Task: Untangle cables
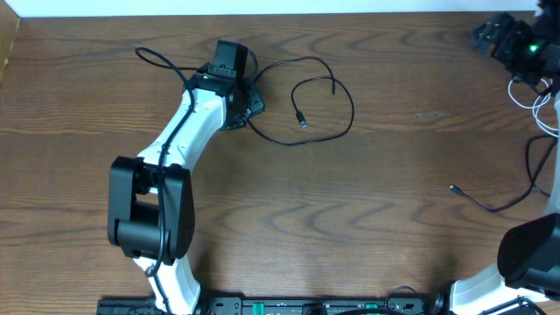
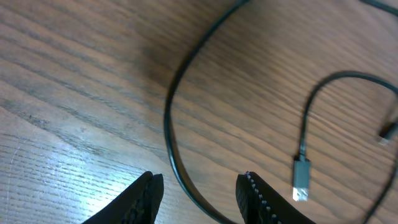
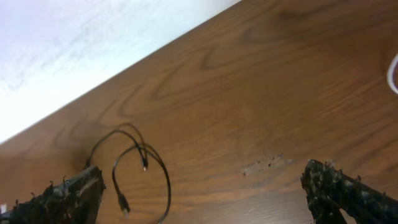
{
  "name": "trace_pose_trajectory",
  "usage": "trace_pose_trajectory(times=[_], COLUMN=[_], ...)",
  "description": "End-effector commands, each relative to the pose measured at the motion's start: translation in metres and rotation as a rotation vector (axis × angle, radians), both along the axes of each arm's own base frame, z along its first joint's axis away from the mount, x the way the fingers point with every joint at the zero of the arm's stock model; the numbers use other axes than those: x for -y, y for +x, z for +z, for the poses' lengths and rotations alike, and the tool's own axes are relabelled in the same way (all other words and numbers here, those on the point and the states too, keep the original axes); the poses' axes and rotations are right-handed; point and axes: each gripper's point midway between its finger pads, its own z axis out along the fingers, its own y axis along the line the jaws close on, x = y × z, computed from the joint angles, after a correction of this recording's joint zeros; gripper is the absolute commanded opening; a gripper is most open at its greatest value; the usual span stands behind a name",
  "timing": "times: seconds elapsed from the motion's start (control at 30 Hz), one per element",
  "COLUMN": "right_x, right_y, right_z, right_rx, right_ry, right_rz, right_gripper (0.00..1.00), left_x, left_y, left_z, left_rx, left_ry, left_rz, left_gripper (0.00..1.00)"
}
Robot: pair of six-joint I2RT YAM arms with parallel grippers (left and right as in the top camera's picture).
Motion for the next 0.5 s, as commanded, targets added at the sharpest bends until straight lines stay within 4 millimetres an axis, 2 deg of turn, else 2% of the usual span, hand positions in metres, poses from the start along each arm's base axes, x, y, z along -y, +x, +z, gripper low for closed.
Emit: trace_pose_trajectory(times=[0.0,0.13,0.23,0.47], right_x=[-0.007,-0.012,-0.013,-0.015], right_y=[-0.002,-0.001,-0.002,-0.007], right_z=[0.003,0.003,0.002,-0.002], right_rx=[0.007,0.007,0.000,-0.021], right_ry=[-0.028,-0.027,-0.026,-0.036], right_rz=[0.039,0.048,0.052,0.072], right_gripper=[0.98,0.98,0.97,0.97], left_x=[-0.009,-0.010,-0.011,-0.011], left_y=[-0.001,-0.003,-0.002,0.001], left_z=[-0.020,-0.036,-0.041,-0.053], left_rx=[-0.038,-0.072,-0.075,-0.081], left_ry=[0.039,0.049,0.058,0.065], left_rz=[0.047,0.047,0.049,0.052], left_gripper=[0.44,0.43,0.40,0.39])
